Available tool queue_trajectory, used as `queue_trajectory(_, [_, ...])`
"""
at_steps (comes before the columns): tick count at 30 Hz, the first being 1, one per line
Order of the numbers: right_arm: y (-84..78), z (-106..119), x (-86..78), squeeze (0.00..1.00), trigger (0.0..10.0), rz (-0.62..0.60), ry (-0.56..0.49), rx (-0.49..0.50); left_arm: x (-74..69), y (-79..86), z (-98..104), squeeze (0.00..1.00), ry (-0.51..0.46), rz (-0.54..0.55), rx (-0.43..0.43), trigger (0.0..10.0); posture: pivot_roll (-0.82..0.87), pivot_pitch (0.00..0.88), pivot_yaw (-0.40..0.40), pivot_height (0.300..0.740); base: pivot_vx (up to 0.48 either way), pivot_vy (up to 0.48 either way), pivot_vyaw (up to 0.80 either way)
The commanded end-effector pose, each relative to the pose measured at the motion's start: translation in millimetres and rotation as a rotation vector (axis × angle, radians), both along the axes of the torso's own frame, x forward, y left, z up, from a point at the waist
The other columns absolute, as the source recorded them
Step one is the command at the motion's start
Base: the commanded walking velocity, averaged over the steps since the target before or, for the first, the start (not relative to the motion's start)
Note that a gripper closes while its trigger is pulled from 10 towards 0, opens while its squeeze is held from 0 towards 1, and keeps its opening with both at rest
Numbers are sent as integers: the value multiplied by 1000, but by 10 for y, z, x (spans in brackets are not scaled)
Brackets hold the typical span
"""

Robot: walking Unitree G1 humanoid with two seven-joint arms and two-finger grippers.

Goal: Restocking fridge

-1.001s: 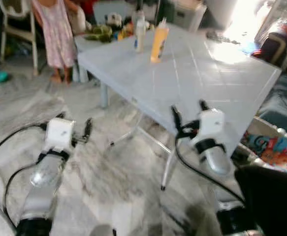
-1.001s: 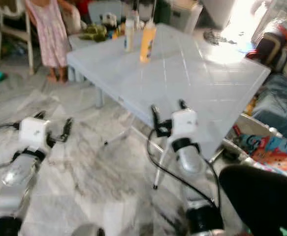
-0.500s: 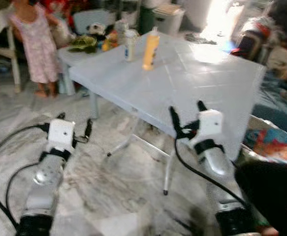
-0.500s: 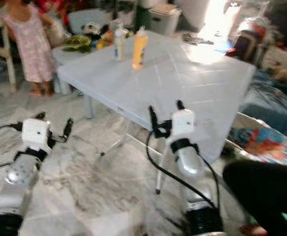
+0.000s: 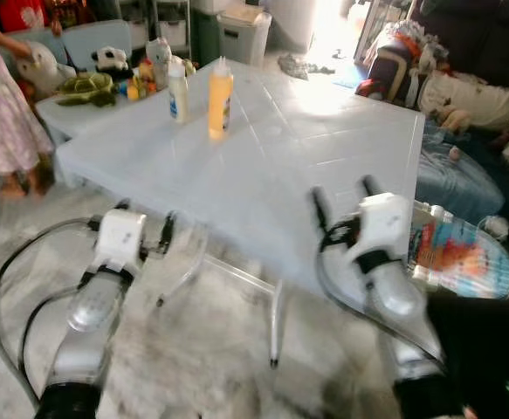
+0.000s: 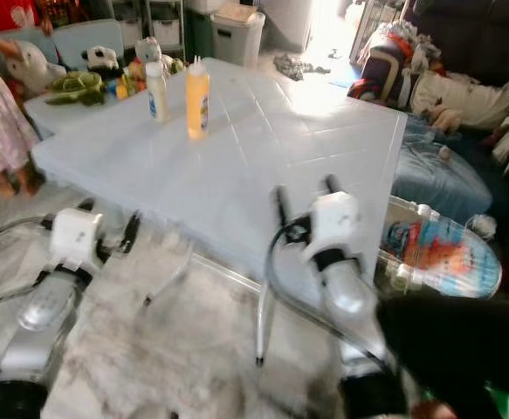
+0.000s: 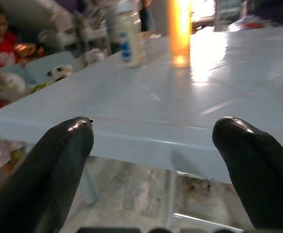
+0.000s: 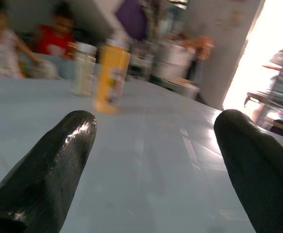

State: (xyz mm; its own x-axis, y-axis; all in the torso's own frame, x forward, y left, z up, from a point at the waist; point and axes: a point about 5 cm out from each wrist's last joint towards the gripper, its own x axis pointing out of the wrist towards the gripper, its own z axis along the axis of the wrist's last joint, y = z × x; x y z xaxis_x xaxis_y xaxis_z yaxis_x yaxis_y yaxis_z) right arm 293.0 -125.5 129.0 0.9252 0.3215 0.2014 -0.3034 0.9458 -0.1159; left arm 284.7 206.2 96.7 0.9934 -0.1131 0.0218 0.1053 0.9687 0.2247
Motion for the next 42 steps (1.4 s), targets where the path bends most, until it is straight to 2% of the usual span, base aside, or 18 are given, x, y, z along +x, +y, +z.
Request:
queue_trajectory(1, [-111, 19, -9, 0, 10000, -24, -10, -13, 21, -74, 25, 0, -14, -19, -10, 10000, 55, 0, -83, 740, 352, 326, 706])
queue_trajectory(8, [-148, -8, -5, 0, 10000, -45, 1, -1, -9, -74, 37, 0, -27, -48, 15, 10000, 54, 0, -81, 740, 352, 326, 196])
queue_trajectory(14, [-184, -16, -11, 0, 10000, -56, 3, 6, -12, -10, 35, 0, -20, -41, 6, 10000, 53, 0, -79, 740, 351, 328, 0])
queue_trajectory(31, [-181, -34, -19, 0, 10000, -59, 5, -3, -4, -69, 37, 0, -32, -49, -5, 10000, 51, 3, -83, 740, 322, 356, 0])
queue_trajectory(35, [-178, -41, -21, 0, 10000, -61, 7, -5, -4, -89, 52, 0, -48, -59, 18, 10000, 51, 4, -82, 740, 322, 356, 0])
queue_trajectory(42, [-157, -57, -11, 0, 10000, -60, 14, 9, -8, -125, 54, 0, -54, -75, 25, 10000, 56, 0, -80, 740, 463, 0, 0])
